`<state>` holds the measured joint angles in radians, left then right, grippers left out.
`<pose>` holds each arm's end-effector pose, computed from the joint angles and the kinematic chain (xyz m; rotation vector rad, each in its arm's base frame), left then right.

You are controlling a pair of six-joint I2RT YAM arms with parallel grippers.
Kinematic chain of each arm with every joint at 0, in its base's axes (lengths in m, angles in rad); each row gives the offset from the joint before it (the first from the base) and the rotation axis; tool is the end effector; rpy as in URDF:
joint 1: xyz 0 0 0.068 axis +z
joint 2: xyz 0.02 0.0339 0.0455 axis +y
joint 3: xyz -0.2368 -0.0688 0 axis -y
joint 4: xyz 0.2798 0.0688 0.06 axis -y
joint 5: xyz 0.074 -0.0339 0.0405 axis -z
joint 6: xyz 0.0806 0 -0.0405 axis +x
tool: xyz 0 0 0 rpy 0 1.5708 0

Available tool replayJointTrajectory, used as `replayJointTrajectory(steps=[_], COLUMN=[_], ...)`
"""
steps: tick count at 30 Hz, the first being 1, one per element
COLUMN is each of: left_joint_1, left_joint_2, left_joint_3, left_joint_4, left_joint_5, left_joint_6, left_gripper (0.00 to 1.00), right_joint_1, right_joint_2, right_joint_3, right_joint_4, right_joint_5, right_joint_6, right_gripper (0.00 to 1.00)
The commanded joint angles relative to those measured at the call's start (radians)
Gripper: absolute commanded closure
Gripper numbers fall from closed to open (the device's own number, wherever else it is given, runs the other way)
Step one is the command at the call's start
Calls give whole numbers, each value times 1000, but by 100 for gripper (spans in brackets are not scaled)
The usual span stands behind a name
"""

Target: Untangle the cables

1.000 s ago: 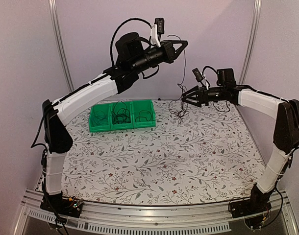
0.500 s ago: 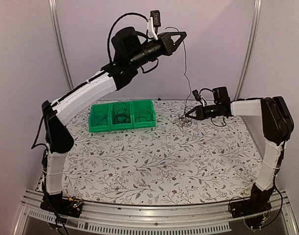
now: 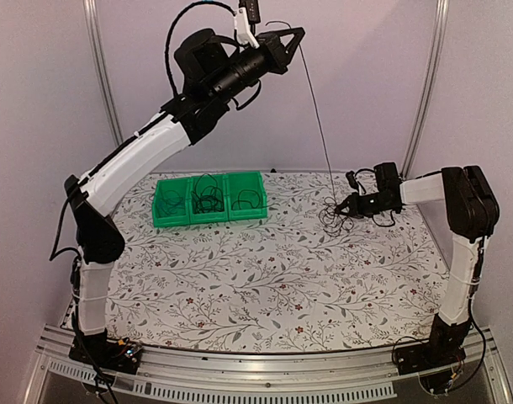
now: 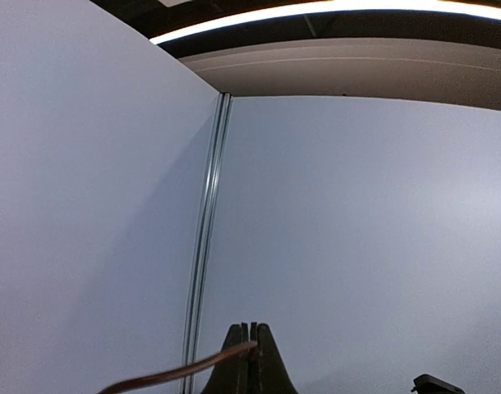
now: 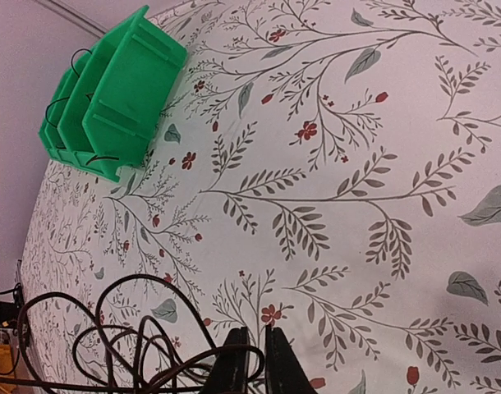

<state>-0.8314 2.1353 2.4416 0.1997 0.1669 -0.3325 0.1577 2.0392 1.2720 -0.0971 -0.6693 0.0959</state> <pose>0.3470 -0.4003 0.5295 0.4342 1.0549 -1.1326 0.4455 0.1215 0.0694 -0.3769 2.3594 0.9280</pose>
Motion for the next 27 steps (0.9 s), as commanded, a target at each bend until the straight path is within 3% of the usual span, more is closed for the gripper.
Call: replayJointTrajectory(steps=[1, 3, 6, 8, 14, 19, 27], left_joint_1=[-7, -10, -15, -14, -19, -20, -16], left_joint_2=[-94, -113, -134, -152, -256, -276, -302], left_joint_3=[90, 91, 119, 137, 14, 0, -83], left_joint_4=[111, 152, 223, 233, 221, 161, 41], left_joint_5=[-98, -117, -142, -163, -232, -251, -267], left_joint_6=[44, 39, 19, 17, 24, 26, 27], left_gripper=[100, 100, 100, 100, 100, 100, 100], right_joint_1=[-20, -21, -21, -22, -37, -46, -48], right_joint_2=[50, 50, 50, 42, 27, 24, -65], right_joint_3=[-10, -5, -3, -14, -27, -11, 14], right_joint_4=[-36, -41, -52, -58, -80, -92, -143], right_joint_5=[106, 122, 156, 158, 155, 147, -13], right_joint_6=[-2, -5, -4, -8, -26, -31, -85], right_gripper=[87, 83, 66, 61, 57, 56, 54])
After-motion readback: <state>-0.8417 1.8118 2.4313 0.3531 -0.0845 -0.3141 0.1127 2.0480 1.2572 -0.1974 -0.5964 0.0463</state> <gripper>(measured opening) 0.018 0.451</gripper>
